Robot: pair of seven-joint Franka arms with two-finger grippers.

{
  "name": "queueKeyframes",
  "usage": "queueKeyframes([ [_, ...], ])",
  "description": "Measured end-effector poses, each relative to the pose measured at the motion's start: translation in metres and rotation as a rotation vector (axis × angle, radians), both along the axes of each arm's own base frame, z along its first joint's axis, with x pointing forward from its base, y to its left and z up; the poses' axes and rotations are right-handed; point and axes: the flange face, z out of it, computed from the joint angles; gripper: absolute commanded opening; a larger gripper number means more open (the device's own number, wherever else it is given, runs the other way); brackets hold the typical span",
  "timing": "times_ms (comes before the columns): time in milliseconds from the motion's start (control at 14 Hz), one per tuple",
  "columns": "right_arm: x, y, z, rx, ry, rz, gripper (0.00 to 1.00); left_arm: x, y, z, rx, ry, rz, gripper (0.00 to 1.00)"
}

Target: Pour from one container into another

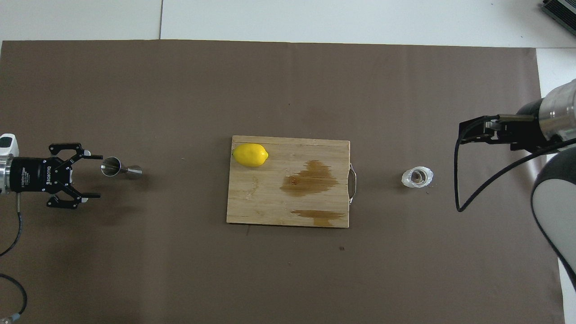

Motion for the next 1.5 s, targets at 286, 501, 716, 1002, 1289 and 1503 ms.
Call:
queueKeyframes([
  [286, 0.0, 0.0, 0.0, 0.0, 0.0, 0.0, 1.0, 0.0, 0.003, 0.001, 0.0, 0.012, 0.016, 1.0],
  [501, 0.0, 0.0, 0.0, 0.0, 0.0, 0.0, 1.0, 0.002, 0.002, 0.003, -0.013, 0.047, 0.054, 1.0],
  [716, 0.0, 0.0, 0.0, 0.0, 0.0, 0.0, 1.0, 0.008, -0.001, 0.002, -0.018, 0.062, 0.114, 1.0],
  [1002, 0.0, 0.0, 0.0, 0.0, 0.0, 0.0, 1.0, 0.017, -0.018, -0.007, -0.006, 0.068, 0.162, 1.0],
  [1289, 0.0, 0.0, 0.0, 0.0, 0.0, 0.0, 1.0, 0.017, -0.027, -0.012, -0.002, 0.075, 0.162, 1.0],
  [1503, 0.0, 0.0, 0.0, 0.0, 0.0, 0.0, 1.0, 0.016, -0.027, -0.016, 0.002, 0.08, 0.167, 1.0],
])
